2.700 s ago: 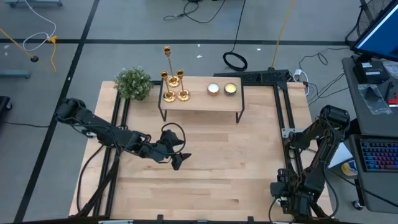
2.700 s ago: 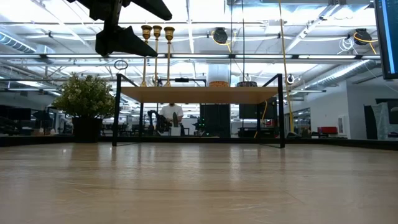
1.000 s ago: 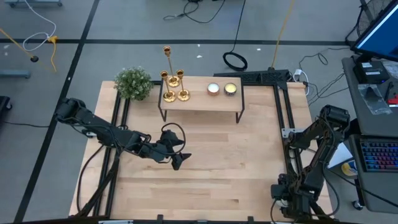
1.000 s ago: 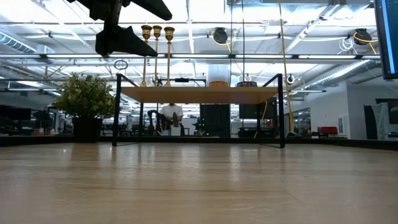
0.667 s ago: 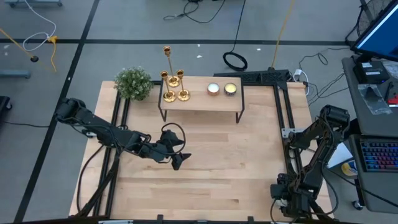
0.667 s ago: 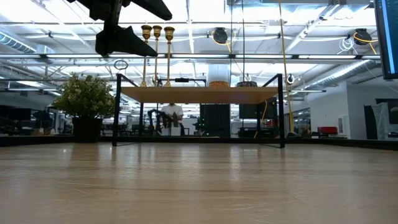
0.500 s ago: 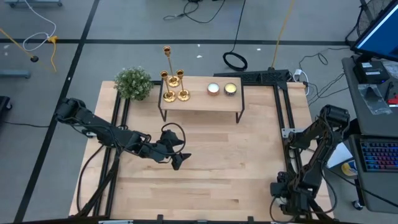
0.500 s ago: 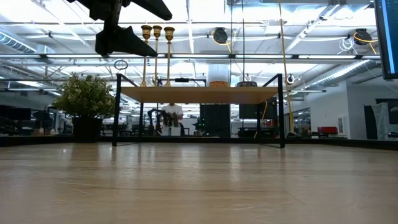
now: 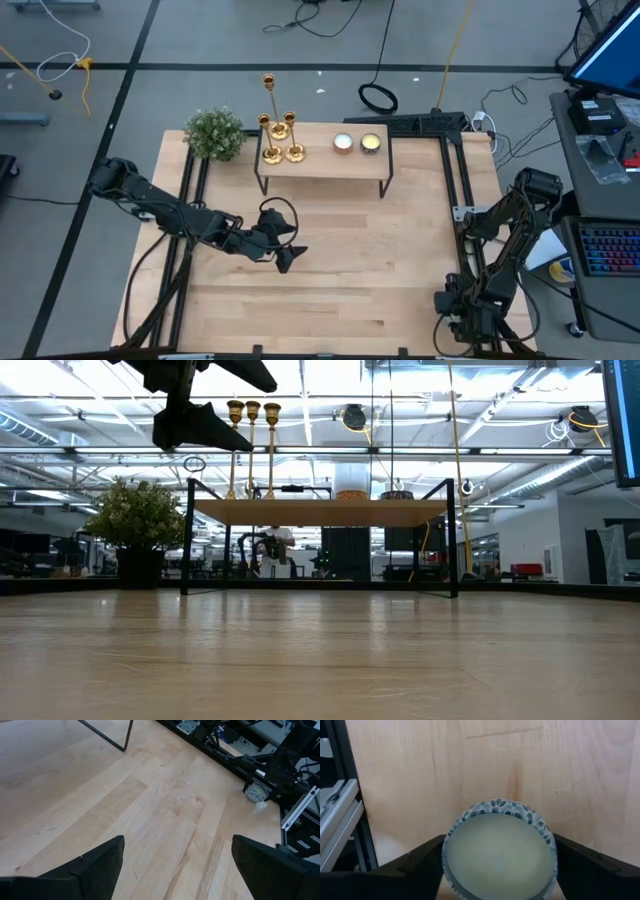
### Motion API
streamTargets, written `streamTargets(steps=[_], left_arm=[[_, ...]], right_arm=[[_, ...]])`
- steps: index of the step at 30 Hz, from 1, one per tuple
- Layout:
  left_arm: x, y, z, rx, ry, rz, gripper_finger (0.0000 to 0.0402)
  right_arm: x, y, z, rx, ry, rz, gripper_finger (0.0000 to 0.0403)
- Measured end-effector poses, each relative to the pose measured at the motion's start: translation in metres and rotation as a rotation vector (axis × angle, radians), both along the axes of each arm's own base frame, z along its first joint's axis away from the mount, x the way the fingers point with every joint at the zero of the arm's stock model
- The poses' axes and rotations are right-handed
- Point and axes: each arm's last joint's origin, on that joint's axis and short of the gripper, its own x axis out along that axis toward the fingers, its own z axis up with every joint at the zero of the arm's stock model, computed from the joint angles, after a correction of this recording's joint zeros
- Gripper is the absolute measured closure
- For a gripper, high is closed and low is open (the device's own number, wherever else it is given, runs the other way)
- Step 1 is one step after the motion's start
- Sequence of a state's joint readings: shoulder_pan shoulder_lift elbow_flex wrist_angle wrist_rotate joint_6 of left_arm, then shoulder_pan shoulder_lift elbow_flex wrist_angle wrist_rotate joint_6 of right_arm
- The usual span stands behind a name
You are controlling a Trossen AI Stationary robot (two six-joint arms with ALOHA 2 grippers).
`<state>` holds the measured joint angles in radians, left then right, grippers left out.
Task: Pick & Place candle stick holders
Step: Put the blue patterned scented candle on the shelf
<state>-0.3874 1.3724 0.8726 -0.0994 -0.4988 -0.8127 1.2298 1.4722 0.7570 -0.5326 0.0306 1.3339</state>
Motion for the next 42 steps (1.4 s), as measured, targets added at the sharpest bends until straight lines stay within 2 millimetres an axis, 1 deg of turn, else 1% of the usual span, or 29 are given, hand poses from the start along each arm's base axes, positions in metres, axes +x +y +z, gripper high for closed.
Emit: streamTargets(steps=[3,10,15,20,24,29,35,42], left_arm=[[0.0,0.0,0.0,0.0,0.0,0.0,0.0036],[0.0,0.0,0.0,-0.001,-0.001,0.001,0.0036],[0.0,0.0,0.0,-0.001,-0.001,0.001,0.0036],[0.0,0.0,0.0,-0.001,0.0,0.001,0.0036],[0.0,0.0,0.0,0.0,0.0,0.001,0.0036],[0.0,0.0,0.0,0.008,0.001,-0.004,0.0036],[0.0,0.0,0.0,0.02,0.004,-0.01,0.0036],[0.0,0.0,0.0,0.018,0.003,-0.01,0.0036]], right_arm=[[0.001,-0.001,0.0,-0.012,-0.003,0.014,0.0118],[0.008,-0.007,0.002,-0.022,0.003,0.055,0.0118],[0.015,-0.024,0.012,-0.062,-0.008,0.045,0.0118],[0.026,-0.046,0.032,-0.034,-0.033,0.02,0.0118],[0.037,-0.067,0.049,0.005,-0.059,-0.011,0.0118],[0.055,-0.094,0.076,0.011,-0.092,-0.027,0.0118],[0.083,-0.123,0.11,-0.066,-0.147,0.008,0.0118],[0.125,-0.162,0.148,-0.165,-0.231,0.034,0.0118]])
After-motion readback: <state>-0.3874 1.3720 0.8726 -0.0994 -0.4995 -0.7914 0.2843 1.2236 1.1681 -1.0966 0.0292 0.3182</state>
